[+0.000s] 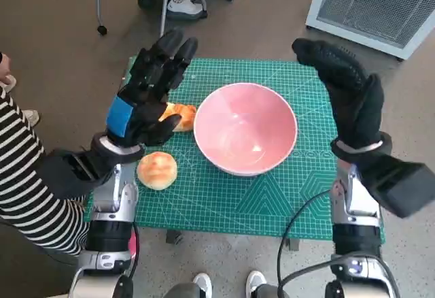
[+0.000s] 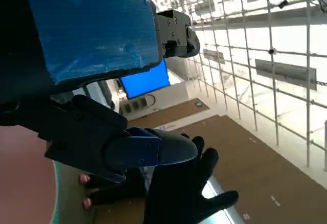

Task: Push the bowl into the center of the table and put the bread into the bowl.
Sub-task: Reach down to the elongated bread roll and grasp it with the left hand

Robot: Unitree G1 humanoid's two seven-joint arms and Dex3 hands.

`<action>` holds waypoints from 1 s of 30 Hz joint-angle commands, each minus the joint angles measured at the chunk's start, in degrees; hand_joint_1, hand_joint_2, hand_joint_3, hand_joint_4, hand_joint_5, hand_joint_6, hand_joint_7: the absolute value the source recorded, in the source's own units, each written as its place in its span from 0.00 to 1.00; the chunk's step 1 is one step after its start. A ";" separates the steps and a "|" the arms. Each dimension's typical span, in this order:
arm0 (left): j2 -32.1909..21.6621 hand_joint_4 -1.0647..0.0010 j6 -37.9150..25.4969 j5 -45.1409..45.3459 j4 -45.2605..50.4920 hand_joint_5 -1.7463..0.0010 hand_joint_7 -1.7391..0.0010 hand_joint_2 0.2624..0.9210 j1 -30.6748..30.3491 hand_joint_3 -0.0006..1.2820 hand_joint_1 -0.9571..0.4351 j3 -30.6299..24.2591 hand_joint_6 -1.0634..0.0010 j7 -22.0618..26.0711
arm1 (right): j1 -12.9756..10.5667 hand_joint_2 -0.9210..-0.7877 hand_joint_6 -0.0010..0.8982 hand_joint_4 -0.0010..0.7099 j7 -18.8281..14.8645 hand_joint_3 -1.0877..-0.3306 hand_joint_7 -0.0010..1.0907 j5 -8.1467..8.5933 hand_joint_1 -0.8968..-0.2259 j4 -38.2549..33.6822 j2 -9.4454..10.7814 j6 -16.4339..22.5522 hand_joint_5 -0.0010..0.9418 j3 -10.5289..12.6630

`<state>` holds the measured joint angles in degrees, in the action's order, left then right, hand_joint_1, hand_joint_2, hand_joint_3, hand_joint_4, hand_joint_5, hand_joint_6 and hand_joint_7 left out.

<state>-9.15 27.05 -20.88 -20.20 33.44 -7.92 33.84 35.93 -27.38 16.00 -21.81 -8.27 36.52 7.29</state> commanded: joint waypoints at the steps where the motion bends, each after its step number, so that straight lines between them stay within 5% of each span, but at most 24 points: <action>1: -0.60 0.86 -0.46 -0.80 0.77 0.99 0.76 1.00 1.24 0.28 0.21 -0.23 1.00 0.74 | -1.39 0.00 0.05 0.21 -0.96 0.54 0.47 0.52 0.14 0.30 -0.07 -0.83 0.01 -0.68; 22: -3.66 0.85 1.53 1.92 2.54 0.99 0.73 1.00 1.41 0.24 0.21 -0.34 1.00 1.72 | -1.31 0.00 0.02 0.20 0.97 0.54 0.51 -1.61 0.15 0.00 -0.38 -0.42 0.01 -0.81; 27: -9.04 0.84 10.23 14.23 -2.09 0.99 0.72 1.00 3.58 0.22 0.21 -0.57 1.00 -3.52 | -1.22 0.00 0.02 0.20 1.42 0.54 0.51 -1.84 0.14 -0.52 -0.62 -0.21 0.01 -0.67; 30: -16.94 0.82 12.86 30.03 -7.07 0.99 0.71 1.00 6.98 0.14 0.21 0.09 1.00 -12.81 | -1.53 0.00 0.02 0.21 1.89 0.54 0.51 -1.89 0.14 -0.08 -0.93 -0.44 0.01 -0.48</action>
<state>-17.21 35.64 -6.89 -21.82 35.64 -7.92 30.63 35.66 -26.46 15.35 -21.39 -8.68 36.54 6.56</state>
